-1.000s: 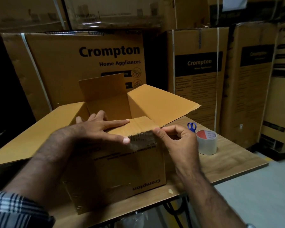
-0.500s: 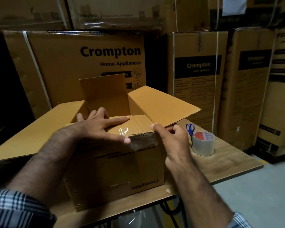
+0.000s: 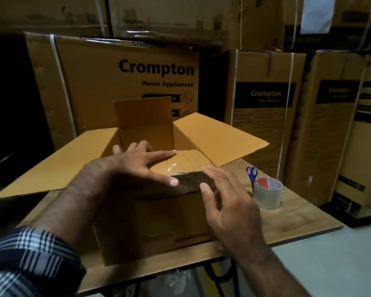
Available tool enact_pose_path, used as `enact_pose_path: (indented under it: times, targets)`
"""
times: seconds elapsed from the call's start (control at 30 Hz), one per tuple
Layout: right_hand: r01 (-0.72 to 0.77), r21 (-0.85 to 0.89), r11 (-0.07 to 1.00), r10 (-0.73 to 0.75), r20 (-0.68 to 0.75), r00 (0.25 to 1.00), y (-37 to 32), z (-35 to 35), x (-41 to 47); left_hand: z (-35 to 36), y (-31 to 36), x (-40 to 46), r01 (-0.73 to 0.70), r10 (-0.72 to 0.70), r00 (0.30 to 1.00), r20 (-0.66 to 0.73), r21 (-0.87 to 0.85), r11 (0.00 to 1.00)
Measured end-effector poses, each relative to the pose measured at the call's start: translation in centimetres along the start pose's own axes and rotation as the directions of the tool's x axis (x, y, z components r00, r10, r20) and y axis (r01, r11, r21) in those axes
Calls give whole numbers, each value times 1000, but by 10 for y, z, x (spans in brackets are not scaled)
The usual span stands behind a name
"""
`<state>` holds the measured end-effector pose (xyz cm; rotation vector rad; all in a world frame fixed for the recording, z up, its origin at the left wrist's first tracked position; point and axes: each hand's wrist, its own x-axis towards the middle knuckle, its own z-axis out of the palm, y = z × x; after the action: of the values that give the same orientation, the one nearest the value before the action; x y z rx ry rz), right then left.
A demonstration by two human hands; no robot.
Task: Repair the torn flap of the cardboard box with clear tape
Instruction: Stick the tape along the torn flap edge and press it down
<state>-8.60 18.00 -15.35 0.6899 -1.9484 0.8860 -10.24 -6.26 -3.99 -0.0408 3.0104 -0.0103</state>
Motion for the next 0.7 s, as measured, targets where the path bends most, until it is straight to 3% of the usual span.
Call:
enact_pose_path:
  times: [0.07,0.13,0.57,0.7]
  targets:
    - [60,-138,989,-50,70,996,11,3,6,1,0,-2,-11,11,1000,14,-14,1000]
    - [59,-170,984,-42,104,994,18,4,16,1,0,-3,-16,16,1000,25,-15,1000]
    - [99,-89,991,-65,326,943,-28,36,41,1,-3,2,-27,27,1000,5,-28,999]
    - [173,-20,985,-153,374,915,-54,40,41,5,-1,0,-42,16,995,-93,-285,958]
